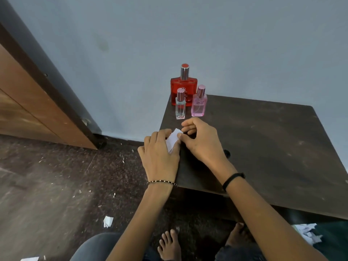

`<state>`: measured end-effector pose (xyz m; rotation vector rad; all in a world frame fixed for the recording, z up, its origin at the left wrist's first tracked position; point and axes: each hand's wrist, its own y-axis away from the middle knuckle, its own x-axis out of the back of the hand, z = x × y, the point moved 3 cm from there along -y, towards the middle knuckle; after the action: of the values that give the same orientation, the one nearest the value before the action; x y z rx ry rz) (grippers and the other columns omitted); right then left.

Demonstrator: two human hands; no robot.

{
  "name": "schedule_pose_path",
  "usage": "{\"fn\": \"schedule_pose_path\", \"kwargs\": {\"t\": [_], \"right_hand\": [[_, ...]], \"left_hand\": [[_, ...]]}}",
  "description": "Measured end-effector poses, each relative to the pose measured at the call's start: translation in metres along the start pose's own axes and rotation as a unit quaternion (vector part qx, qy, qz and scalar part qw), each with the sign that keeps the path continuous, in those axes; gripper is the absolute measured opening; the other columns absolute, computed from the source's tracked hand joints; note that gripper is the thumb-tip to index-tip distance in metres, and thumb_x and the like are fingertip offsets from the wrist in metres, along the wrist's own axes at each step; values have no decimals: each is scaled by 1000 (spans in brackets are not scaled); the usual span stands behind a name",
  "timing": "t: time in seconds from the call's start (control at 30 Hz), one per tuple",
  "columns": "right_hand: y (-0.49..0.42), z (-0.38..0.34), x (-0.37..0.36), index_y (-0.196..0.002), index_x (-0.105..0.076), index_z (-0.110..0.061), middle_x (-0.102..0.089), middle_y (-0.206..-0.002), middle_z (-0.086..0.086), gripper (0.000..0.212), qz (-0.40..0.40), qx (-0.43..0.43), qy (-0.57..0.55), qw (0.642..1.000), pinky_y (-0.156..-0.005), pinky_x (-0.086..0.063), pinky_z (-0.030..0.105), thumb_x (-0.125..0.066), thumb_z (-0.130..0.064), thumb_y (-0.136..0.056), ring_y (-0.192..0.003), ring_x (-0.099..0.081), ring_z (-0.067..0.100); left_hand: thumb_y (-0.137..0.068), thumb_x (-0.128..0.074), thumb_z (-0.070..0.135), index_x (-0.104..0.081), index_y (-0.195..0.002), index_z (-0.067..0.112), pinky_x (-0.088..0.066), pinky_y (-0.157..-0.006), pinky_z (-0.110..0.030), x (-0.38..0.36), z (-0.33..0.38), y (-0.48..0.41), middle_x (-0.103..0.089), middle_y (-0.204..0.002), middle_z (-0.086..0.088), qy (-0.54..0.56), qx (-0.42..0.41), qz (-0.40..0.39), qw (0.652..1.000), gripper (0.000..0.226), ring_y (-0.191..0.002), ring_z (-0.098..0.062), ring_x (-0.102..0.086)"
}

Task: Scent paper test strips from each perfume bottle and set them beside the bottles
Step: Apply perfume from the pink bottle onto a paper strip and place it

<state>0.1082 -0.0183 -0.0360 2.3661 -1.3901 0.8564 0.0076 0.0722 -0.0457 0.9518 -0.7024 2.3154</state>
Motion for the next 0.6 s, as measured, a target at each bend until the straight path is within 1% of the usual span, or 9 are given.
{"fn": "schedule_pose_path", "kwargs": {"t": [0.07,0.13,0.23,0.33,0.47,0.53,0.6], "right_hand": [[-1,1,2,-113,-68,-19,-66,-93,-15,25,3,-8,-19,1000,-71,-45,0,-76,-17,-90,-87,-63,-1],[0,2,4,-113,-69,-19,-67,-91,-16,23,6,-16,-38,999,-71,-44,-3,-75,-15,-91,-84,-63,-5],[2,4,8,-111,-70,-20,-69,-92,-15,22,21,-16,-67,997,-74,-45,-2,-75,-16,-91,-86,-64,-6],[4,4,12,-112,-69,-19,-71,-98,-11,20,34,-9,-93,995,-76,-48,1,-74,-16,-92,-91,-67,-3],[5,-2,17,-115,-68,-18,-72,-105,-10,21,39,4,-114,993,-81,-53,9,-72,-17,-94,-94,-69,0],[4,-4,21,-115,-69,-18,-72,-105,-11,21,49,12,-118,992,-81,-54,8,-72,-18,-94,-94,-69,-1],[2,-5,25,-114,-69,-19,-71,-104,-13,20,58,19,-121,991,-79,-52,5,-72,-18,-94,-93,-69,-3]], "left_hand": [[-89,-70,40,-64,-120,28,-21,-80,-25,2,2,0,-67,-119,14,5,6,-3,1000,34,-108,-14,-56],[-86,-73,38,-63,-119,29,-20,-80,-24,3,4,1,-67,-117,15,13,13,-5,1000,35,-106,-13,-57],[-84,-75,39,-62,-117,30,-21,-81,-25,4,7,0,-67,-112,15,26,15,0,1000,37,-103,-12,-57],[-82,-76,42,-61,-117,33,-19,-79,-25,6,11,-2,-68,-107,16,32,15,1,999,39,-100,-11,-56],[-85,-69,51,-63,-113,36,-18,-76,-26,11,12,-5,-68,-102,17,42,16,-10,999,32,-96,-10,-53],[-87,-65,53,-63,-111,36,-19,-77,-28,11,13,-6,-68,-99,16,56,14,-20,998,28,-93,-10,-53],[-89,-64,54,-64,-110,35,-25,-79,-30,11,16,-6,-69,-95,16,84,8,-33,996,28,-91,-9,-54]]}}
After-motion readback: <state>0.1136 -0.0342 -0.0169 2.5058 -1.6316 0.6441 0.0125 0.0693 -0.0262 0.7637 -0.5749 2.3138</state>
